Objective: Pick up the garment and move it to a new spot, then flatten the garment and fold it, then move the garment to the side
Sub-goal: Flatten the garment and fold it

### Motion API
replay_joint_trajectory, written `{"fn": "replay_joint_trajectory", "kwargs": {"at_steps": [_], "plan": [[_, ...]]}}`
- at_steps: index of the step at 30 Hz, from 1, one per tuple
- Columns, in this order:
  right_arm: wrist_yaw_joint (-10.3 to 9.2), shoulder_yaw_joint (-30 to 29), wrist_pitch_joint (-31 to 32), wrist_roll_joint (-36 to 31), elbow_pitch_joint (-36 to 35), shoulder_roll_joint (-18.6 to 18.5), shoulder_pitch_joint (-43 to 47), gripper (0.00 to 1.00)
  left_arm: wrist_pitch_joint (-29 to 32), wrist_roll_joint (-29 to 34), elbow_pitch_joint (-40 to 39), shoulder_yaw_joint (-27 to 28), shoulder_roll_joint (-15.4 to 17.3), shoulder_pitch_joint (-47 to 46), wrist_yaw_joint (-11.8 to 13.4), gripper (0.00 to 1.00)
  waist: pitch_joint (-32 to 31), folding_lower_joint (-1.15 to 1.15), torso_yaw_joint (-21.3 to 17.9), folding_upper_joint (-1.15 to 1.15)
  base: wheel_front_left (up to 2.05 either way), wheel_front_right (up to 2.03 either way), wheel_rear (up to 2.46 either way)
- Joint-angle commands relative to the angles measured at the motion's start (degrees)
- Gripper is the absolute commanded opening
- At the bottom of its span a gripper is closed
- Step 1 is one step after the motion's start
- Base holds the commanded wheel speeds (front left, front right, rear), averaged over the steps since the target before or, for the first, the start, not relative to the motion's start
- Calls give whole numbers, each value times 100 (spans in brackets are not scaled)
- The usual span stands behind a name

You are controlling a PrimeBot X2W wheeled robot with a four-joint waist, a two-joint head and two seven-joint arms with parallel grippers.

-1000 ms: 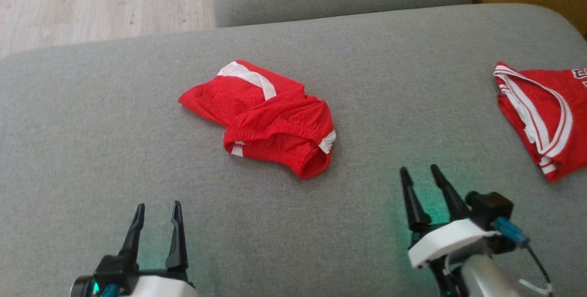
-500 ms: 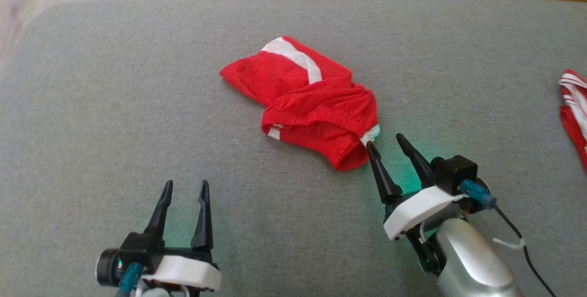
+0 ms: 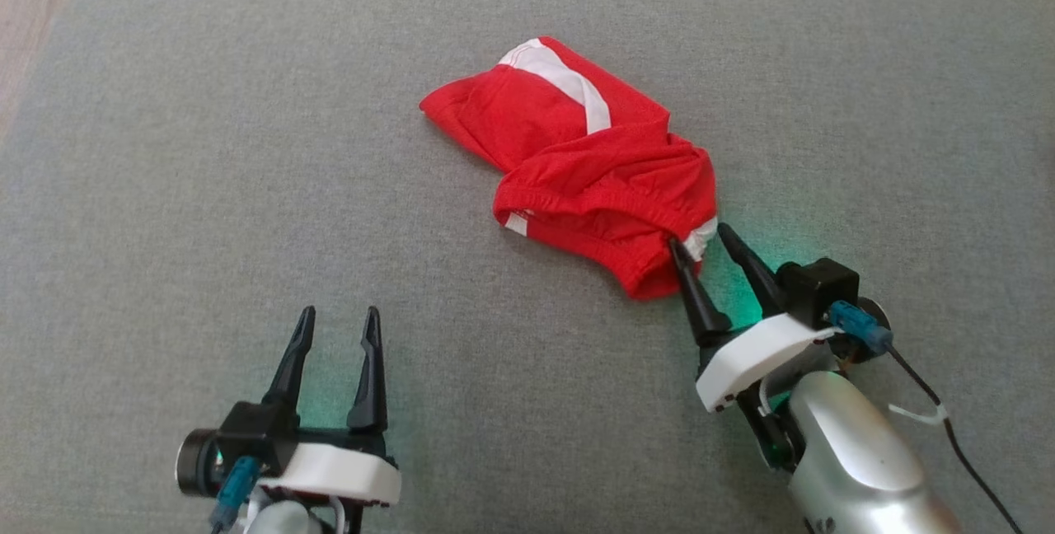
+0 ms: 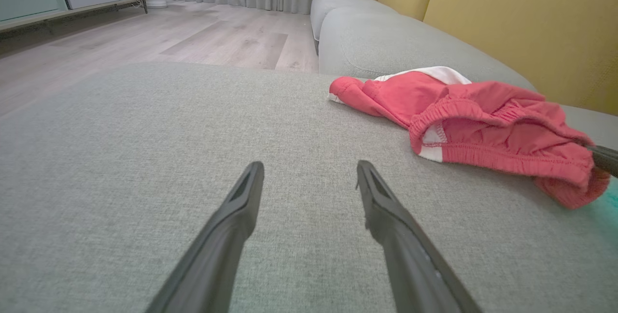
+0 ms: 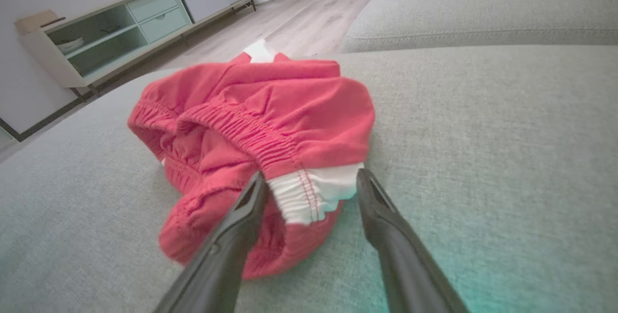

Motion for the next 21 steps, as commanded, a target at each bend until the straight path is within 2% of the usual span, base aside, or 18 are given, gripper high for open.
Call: {"fn": "replay_joint_trajectory", "kwargs": {"at_steps": [1,2,3,5,7,8,12,21], "plan": [[-4,51,-63,-69,-94,29,-144,80,-55,-44,-194,114,6,-202,38,100,11,0,-3,0,0,0,0],[-4,17,-63,-104,-58,29,-151,70,-55,-47,-195,108,6,-209,39,100,15,0,-4,0,0,0,0],[-4,-7,-63,-122,-33,29,-156,54,-55,-52,-194,103,6,-215,38,100,18,0,-6,0,0,0,0],[-4,-43,-63,-139,8,29,-162,48,-55,-57,-187,96,6,-220,33,100,12,0,-11,0,0,0,0],[-4,-114,-63,-165,49,29,-172,27,-55,-66,-175,95,6,-221,29,100,-1,0,-17,0,0,0,0],[-4,-140,-63,-175,75,29,-174,0,-55,-73,-169,98,6,-220,26,100,-9,0,-21,0,0,0,0],[-4,-374,-63,-213,61,29,-206,0,-55,-93,-138,107,6,-208,15,100,-60,0,-30,0,0,0,0],[-4,-1102,-63,-377,-687,29,-499,0,-55,-121,-104,118,6,-112,16,100,-302,0,-46,0,0,0,0]]}}
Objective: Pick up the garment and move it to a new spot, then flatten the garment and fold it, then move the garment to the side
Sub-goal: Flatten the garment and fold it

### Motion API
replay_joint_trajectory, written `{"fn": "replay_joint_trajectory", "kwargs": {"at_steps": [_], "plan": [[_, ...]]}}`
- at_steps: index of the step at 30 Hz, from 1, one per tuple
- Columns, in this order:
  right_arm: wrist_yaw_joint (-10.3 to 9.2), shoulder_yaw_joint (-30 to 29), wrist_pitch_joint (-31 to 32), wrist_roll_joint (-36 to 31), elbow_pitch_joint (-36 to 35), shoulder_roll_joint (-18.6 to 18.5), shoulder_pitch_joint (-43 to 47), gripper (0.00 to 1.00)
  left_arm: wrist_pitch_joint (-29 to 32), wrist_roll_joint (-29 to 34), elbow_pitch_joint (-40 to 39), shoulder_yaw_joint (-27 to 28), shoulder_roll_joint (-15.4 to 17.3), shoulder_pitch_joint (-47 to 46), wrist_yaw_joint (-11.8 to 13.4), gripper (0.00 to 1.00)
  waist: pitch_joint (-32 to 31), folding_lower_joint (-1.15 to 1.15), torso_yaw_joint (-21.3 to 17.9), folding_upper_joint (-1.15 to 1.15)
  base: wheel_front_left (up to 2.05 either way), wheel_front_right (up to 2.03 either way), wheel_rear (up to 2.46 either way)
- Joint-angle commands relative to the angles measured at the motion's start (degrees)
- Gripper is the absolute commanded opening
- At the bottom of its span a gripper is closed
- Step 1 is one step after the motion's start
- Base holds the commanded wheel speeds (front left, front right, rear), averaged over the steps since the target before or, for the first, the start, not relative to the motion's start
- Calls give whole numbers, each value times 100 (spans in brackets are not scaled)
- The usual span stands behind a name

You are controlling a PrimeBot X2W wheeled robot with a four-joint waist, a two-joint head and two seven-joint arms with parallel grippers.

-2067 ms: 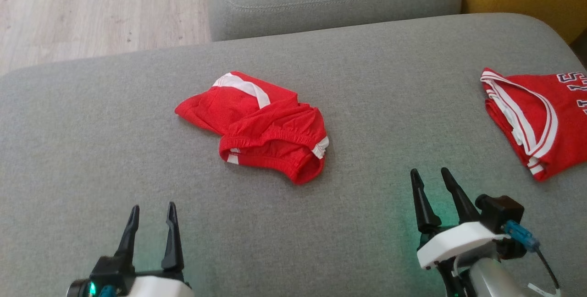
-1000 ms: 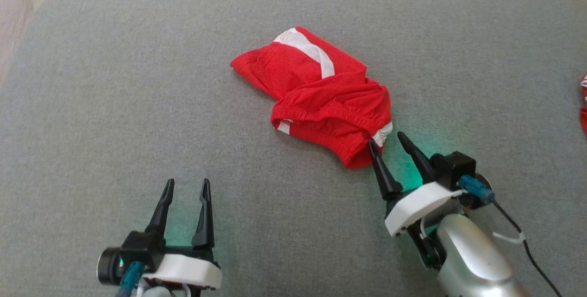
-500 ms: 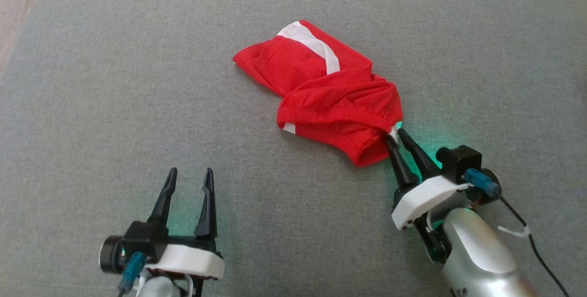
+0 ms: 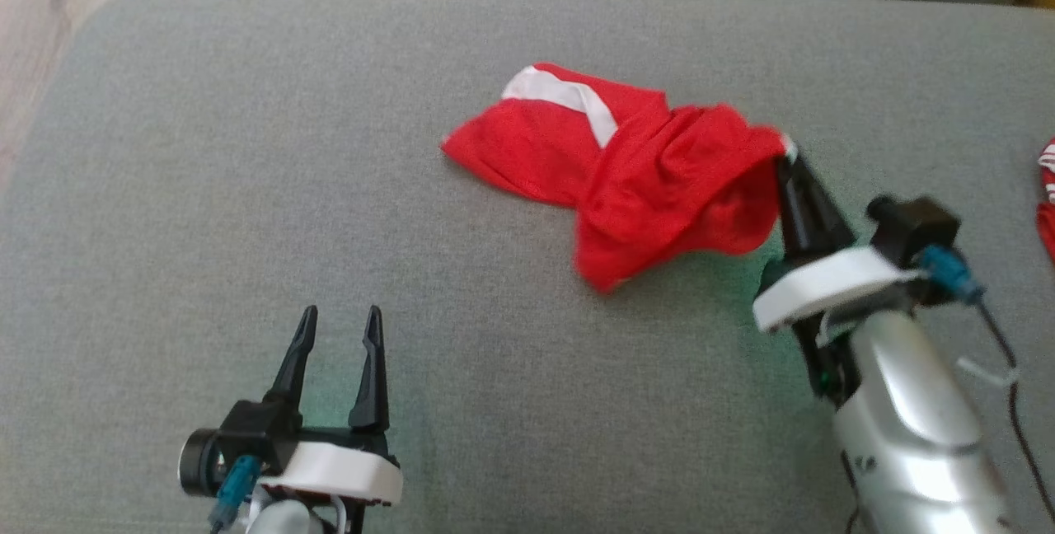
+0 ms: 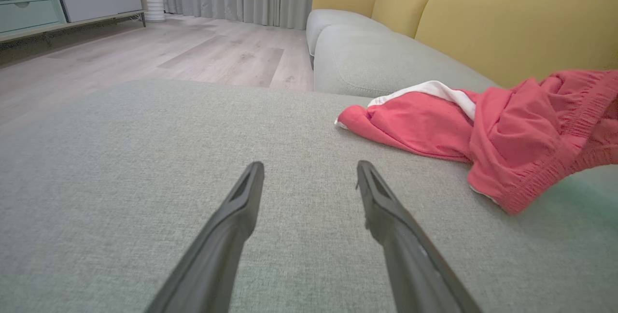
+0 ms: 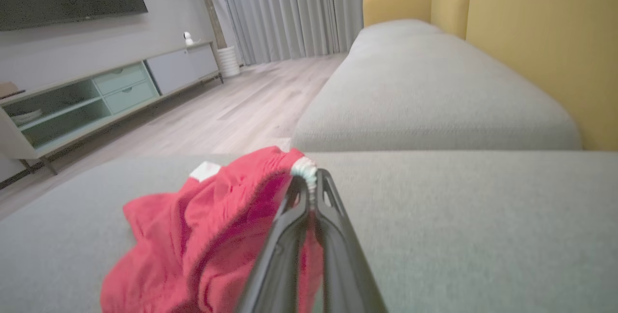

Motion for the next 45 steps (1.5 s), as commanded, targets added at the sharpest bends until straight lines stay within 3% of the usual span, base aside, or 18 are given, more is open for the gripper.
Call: {"fn": "replay_joint_trajectory", "kwargs": {"at_steps": [1,11,18,24,33,38,45], "plan": [[-4,30,-63,-23,-224,30,-296,0,-55,-69,-130,165,6,-61,18,100,-61,0,-9,0,0,0,0],[-4,-695,-63,-203,214,-193,-352,0,-55,-152,-153,142,6,40,43,100,-173,0,36,0,0,0,0],[-4,-780,-63,-266,-415,-246,-571,0,-55,-146,-146,219,6,81,55,100,-224,0,-15,0,0,0,0],[-4,60,-63,-284,-1162,-458,-1626,0,-55,-222,-125,68,6,5,43,100,-306,0,122,0,0,0,0],[-4,1827,-63,196,-1115,-501,-2571,0,-55,-366,-98,-225,6,67,114,100,-407,0,750,0,0,0,0],[-4,2307,-63,614,-1343,-716,-2325,0,-55,-353,-121,-174,6,199,137,100,-403,0,819,0,0,0,0],[-4,2668,-63,1025,-1338,-1501,-1138,0,-55,-289,-146,-66,6,202,135,100,-303,0,494,0,0,0,0]]}}
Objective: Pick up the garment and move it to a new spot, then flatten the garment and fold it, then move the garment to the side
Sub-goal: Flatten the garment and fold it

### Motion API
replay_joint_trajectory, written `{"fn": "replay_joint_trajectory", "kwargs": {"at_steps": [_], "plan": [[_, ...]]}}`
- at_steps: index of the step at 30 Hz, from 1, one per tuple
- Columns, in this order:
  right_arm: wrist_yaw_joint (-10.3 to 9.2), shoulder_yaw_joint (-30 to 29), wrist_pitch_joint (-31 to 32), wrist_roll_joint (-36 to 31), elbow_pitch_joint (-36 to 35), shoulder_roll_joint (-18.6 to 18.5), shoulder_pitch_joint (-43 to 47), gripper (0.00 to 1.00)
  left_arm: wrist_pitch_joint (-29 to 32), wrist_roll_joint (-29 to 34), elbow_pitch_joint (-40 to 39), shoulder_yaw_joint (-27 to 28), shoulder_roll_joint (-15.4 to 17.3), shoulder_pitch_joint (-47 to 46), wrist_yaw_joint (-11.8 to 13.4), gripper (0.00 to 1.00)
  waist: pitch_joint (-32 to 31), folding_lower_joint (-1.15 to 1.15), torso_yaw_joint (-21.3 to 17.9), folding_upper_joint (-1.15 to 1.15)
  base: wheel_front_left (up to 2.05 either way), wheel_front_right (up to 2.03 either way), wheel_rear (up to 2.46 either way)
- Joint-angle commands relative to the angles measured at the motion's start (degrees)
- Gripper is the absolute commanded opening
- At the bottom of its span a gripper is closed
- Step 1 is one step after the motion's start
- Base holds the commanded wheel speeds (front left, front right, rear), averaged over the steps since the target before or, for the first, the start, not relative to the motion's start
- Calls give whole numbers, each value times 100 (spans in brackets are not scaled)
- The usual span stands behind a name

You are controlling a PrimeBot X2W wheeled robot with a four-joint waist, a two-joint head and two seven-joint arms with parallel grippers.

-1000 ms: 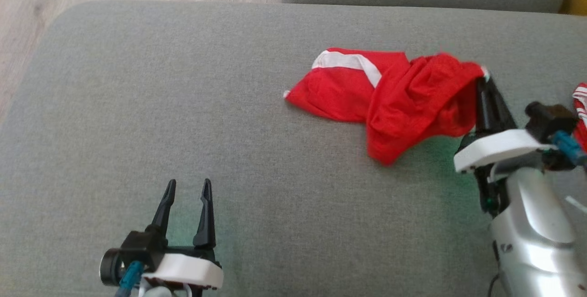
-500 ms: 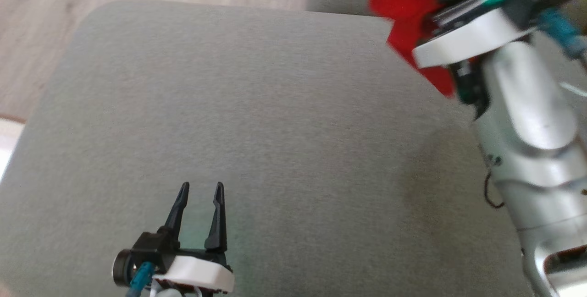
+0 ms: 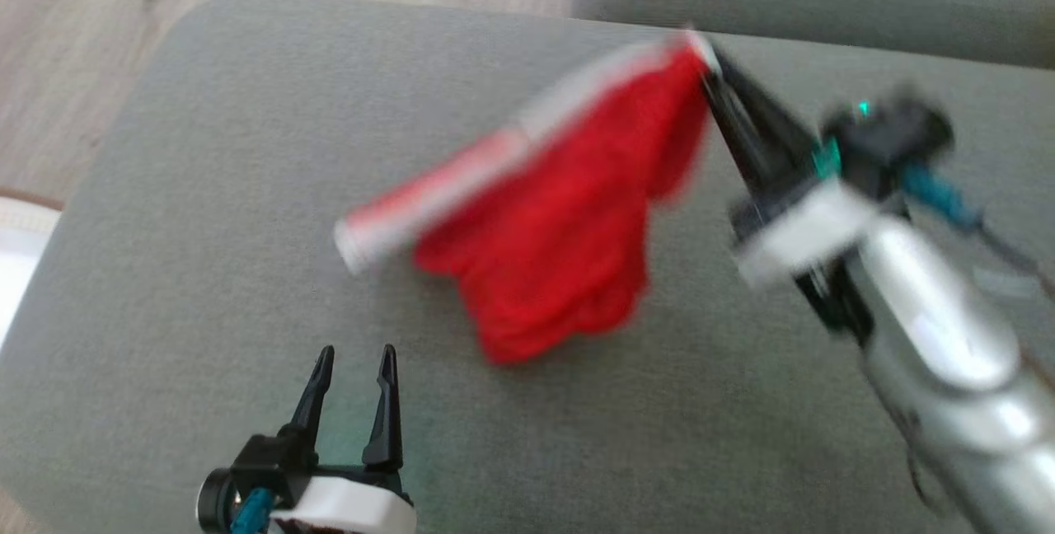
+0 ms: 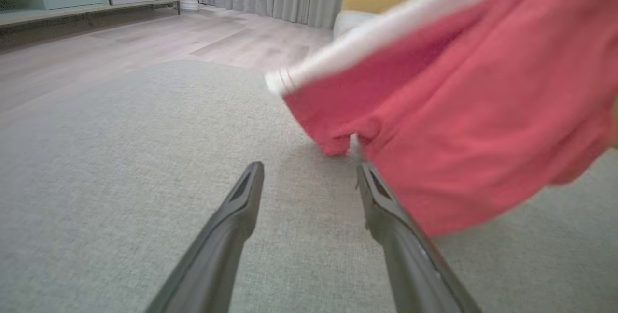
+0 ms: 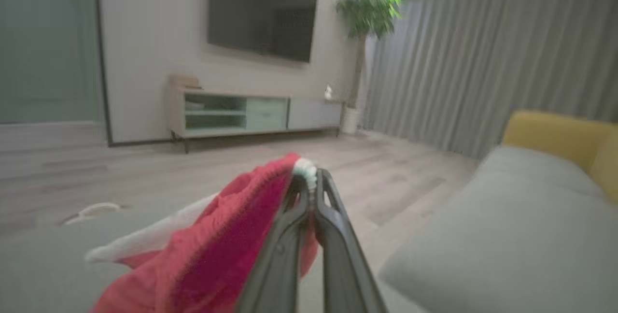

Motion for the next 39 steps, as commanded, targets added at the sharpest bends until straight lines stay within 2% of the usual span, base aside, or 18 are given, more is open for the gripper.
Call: {"fn": "replay_joint_trajectory", "kwargs": {"at_steps": [1,3,4,6,11,14,19,22,24,27,32,39], "plan": [[-4,-22,-29,71,-20,-199,333,0,-55,63,-169,208,3,-183,28,100,59,0,-146,0,0,0,0],[-4,-76,-29,104,232,-403,694,0,-55,89,-168,222,3,-224,15,100,88,0,-251,0,0,0,0],[-4,-122,-29,83,367,-496,831,24,-55,110,-161,222,3,-246,5,100,101,0,-291,0,0,0,0],[-4,-206,-29,88,645,-592,1036,100,-55,126,-152,241,3,-289,2,100,127,0,-381,0,0,0,0],[-4,-477,-29,70,1019,-585,1239,100,-55,182,-94,307,3,-342,-5,100,105,0,-555,0,0,0,0],[-4,-948,-29,-119,1152,-488,1394,100,-55,233,-38,361,3,-375,2,100,54,0,-661,0,0,0,0],[-4,-2378,-29,-824,796,45,1728,100,-55,361,3,552,3,-452,76,100,-59,0,-849,0,0,0,0],[-4,-2861,-29,-1381,420,427,1950,100,-55,432,42,644,3,-492,85,100,-125,0,-951,0,0,0,0],[-4,-2919,-29,-1623,372,622,2087,100,-55,463,73,691,3,-512,81,100,-170,0,-1001,0,0,0,0],[-4,-2801,-29,-1759,610,702,2207,100,-55,498,117,741,3,-520,76,100,-230,0,-1060,0,0,0,0],[-4,-2630,-29,-1694,1175,578,2367,100,-55,503,155,771,3,-464,51,100,-305,0,-1114,0,0,0,0],[-4,-3198,-29,-1565,1218,625,2413,100,-55,477,140,838,3,-404,89,100,-310,0,-1165,0,0,0,0]]}}
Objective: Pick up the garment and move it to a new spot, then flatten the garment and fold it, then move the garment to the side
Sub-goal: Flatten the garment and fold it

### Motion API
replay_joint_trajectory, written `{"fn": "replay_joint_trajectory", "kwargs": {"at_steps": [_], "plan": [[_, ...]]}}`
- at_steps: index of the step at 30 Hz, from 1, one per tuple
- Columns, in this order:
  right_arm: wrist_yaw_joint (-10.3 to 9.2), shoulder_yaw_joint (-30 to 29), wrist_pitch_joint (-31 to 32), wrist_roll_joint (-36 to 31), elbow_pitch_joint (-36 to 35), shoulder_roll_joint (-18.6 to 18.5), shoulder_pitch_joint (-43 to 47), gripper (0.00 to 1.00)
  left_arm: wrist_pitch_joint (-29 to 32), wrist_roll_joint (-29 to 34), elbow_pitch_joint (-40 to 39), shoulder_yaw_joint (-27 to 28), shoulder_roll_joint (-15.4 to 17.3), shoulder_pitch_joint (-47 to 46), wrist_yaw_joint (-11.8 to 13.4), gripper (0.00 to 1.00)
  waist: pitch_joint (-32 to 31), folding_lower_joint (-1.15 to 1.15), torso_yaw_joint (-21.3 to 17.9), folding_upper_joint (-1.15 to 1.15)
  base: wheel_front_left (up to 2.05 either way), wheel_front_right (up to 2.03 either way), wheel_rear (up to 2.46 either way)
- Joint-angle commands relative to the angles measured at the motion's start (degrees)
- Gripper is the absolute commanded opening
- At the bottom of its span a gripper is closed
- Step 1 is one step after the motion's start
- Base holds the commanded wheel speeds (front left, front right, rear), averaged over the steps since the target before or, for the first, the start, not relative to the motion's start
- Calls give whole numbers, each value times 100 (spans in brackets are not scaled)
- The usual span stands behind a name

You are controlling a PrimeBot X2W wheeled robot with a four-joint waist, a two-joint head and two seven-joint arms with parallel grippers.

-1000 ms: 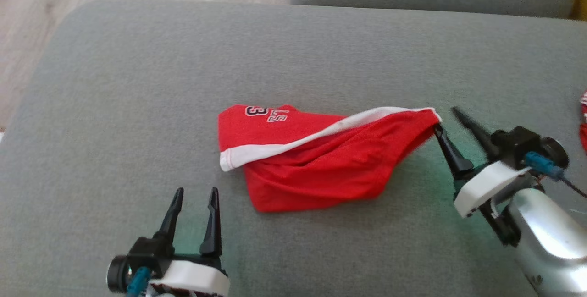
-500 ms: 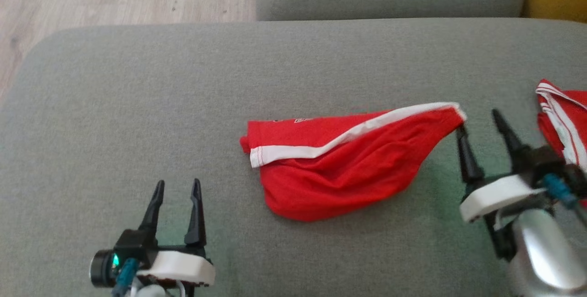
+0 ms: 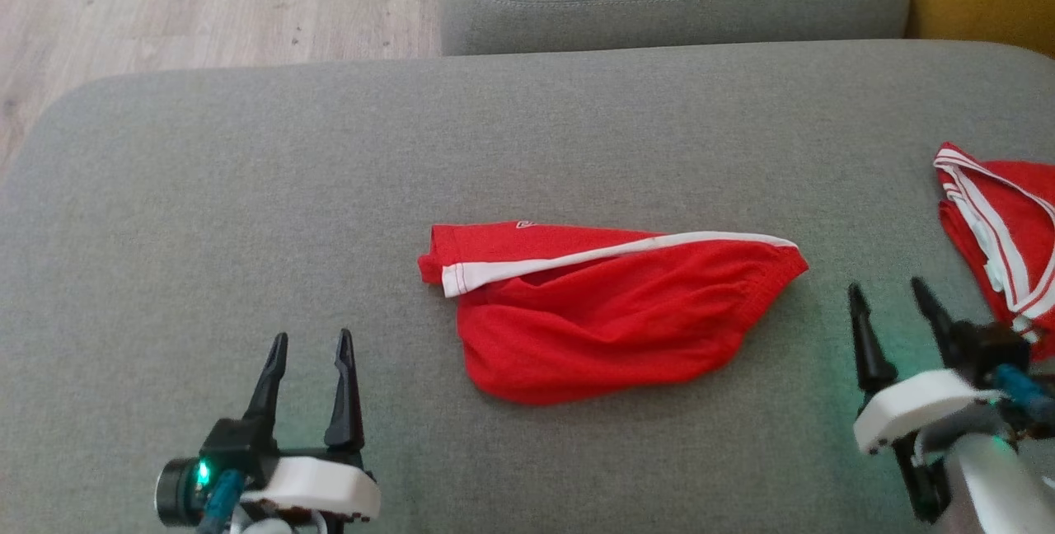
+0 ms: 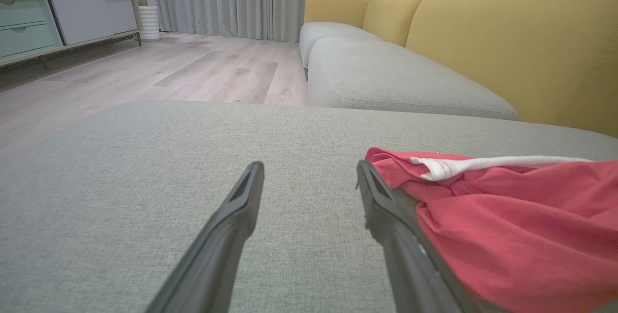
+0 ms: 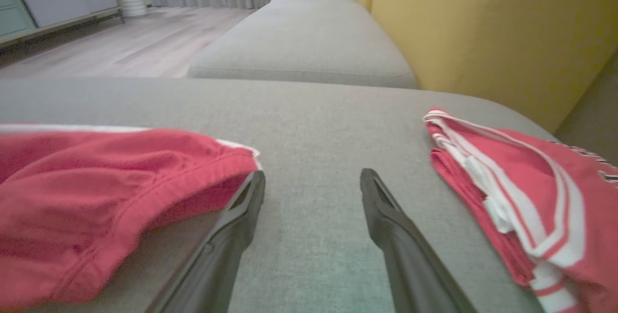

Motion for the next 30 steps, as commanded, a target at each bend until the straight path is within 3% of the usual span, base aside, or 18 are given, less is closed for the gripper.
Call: {"fn": "replay_joint_trajectory", "kwargs": {"at_steps": [1,8,16,20,24,30], "plan": [[-4,-83,-36,94,-337,39,-190,100,-55,15,-174,260,10,-146,43,100,10,0,-16,0,0,0,0],[-4,-342,-36,283,-1034,454,-286,100,-55,44,-189,344,10,-181,52,100,-22,0,-38,0,0,0,0],[-4,-278,-36,309,-1065,611,-212,100,-55,26,-199,323,10,-176,25,100,-13,0,-52,0,0,0,0],[-4,-223,-36,322,-1050,614,-230,100,-55,-220,-109,24,10,-365,-249,100,151,0,-106,0,0,0,0],[-4,-118,-36,390,-1012,614,-250,100,-55,-858,196,-459,10,-713,-521,100,317,0,-185,0,0,0,0],[-4,50,-36,463,-982,640,-286,100,-55,-1440,708,-1015,10,-1236,-673,100,525,0,-382,0,0,0,0]]}}
